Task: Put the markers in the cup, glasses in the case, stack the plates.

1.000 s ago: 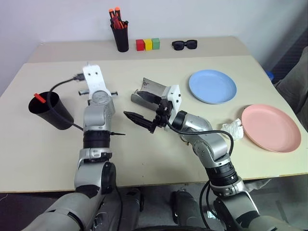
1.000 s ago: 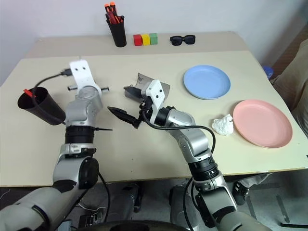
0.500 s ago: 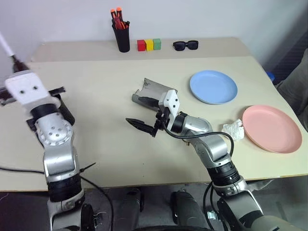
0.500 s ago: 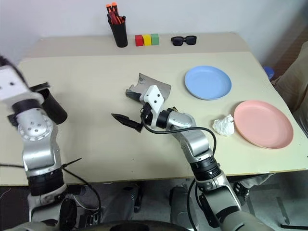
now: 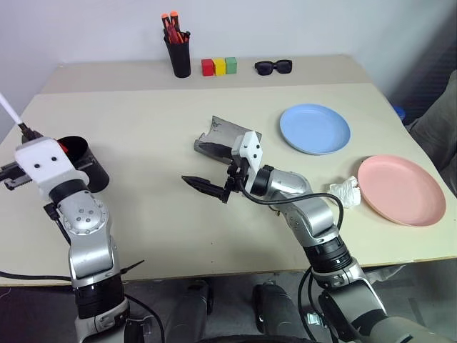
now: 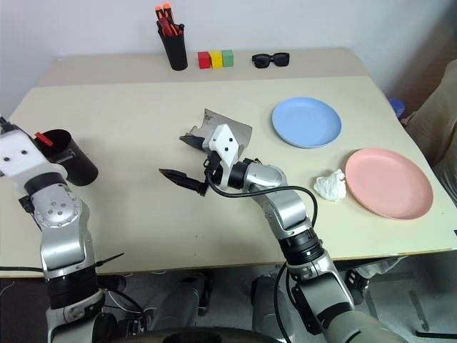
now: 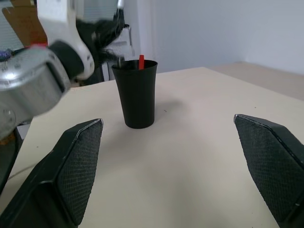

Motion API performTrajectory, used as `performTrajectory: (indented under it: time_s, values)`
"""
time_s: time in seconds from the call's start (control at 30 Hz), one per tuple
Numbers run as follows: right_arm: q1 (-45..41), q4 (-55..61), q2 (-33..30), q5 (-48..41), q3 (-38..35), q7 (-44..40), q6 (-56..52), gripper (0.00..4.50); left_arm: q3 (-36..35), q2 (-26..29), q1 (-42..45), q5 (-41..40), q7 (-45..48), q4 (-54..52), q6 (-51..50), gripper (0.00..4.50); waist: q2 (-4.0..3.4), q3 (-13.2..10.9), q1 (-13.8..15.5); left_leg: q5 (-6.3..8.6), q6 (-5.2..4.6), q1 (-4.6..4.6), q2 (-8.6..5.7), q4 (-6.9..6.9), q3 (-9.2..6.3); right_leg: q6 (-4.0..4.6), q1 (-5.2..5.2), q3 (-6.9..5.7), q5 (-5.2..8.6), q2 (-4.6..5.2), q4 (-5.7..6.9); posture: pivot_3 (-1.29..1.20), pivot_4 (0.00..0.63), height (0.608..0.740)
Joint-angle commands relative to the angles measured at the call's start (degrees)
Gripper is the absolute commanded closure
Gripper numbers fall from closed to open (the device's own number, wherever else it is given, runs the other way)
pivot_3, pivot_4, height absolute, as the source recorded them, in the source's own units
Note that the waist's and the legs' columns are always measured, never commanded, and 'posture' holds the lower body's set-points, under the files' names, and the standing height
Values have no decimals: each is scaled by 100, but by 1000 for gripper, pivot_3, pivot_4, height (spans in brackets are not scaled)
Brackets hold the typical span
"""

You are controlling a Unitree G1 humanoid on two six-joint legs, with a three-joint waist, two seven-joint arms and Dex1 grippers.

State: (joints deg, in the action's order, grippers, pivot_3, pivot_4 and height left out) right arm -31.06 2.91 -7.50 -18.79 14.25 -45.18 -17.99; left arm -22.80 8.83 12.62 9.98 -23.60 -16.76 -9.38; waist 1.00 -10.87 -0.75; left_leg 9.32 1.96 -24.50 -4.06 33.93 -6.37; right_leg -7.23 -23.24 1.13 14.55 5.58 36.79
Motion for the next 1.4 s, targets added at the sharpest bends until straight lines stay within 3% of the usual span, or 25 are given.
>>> performTrajectory:
  time_s: [0.03,0.07,0.1,0.13,0.27,0.73,0.8,0.9,0.93,1.03,1.13,1.4]
  values:
    - [-46,173,70,-73,-57,24,96,0,-42,11,-25,31,-66,28,266,4470,0,0,5,0,0,0,0,0,0,0,0,0,0,0,0,0,150,740]
    - [-30,191,68,-74,-55,29,90,0,-39,15,-24,19,-68,82,296,4470,0,0,8,0,0,0,0,0,0,0,1,0,0,0,-1,0,150,740]
    - [-21,202,66,-75,-53,32,88,0,-36,20,-21,12,-70,120,321,3485,0,0,8,0,0,-1,0,1,0,0,1,0,0,0,-2,0,150,740]
    - [-13,210,66,-76,-51,35,85,0,-33,27,-16,13,-73,158,340,3137,0,0,6,0,0,0,0,1,0,0,1,0,0,0,-2,0,150,740]
    - [0,226,70,-80,-49,56,76,0,-25,44,29,13,-80,278,373,1024,0,0,1,0,0,0,0,0,-1,0,0,0,0,0,-1,0,150,740]
    - [3,239,57,-94,-58,54,59,0,214,92,244,-255,326,189,464,1024,0,0,10,1,1,-1,0,0,-1,1,0,0,1,0,-2,0,150,740]
    - [-27,225,-2,-90,-129,63,48,0,519,178,455,-482,850,151,476,1024,0,0,18,1,1,-2,-1,1,1,1,2,-5,0,0,-2,0,150,740]
    - [-50,309,-291,-122,-333,17,-47,0,1319,407,868,-1112,2286,116,-95,103,0,0,32,0,1,-4,-2,3,6,1,9,-11,0,0,-12,0,150,740]
    - [-37,362,-427,-126,-385,-20,-84,0,1589,517,989,-1274,2740,146,-377,11,0,0,34,1,1,-4,-3,4,6,1,12,-13,1,0,-19,0,150,740]
    - [-12,467,-794,-40,-414,-69,-187,0,2139,905,1234,-1423,3627,310,-1163,11,-2,-1,-29,2,-4,-3,-2,0,9,1,24,-12,0,0,-42,0,150,740]
    - [52,550,-1388,273,-426,-80,-276,0,2824,1468,1699,-1377,4828,981,-1334,11,-9,-5,-63,3,-9,-3,2,-13,10,1,10,-6,0,-3,-38,0,150,740]
    - [659,920,-2910,550,-1079,-227,-371,0,3515,1645,3441,-1347,6860,3854,-497,11,-8,-10,28,3,-11,-19,0,-2,12,1,15,-16,2,0,-56,0,150,740]
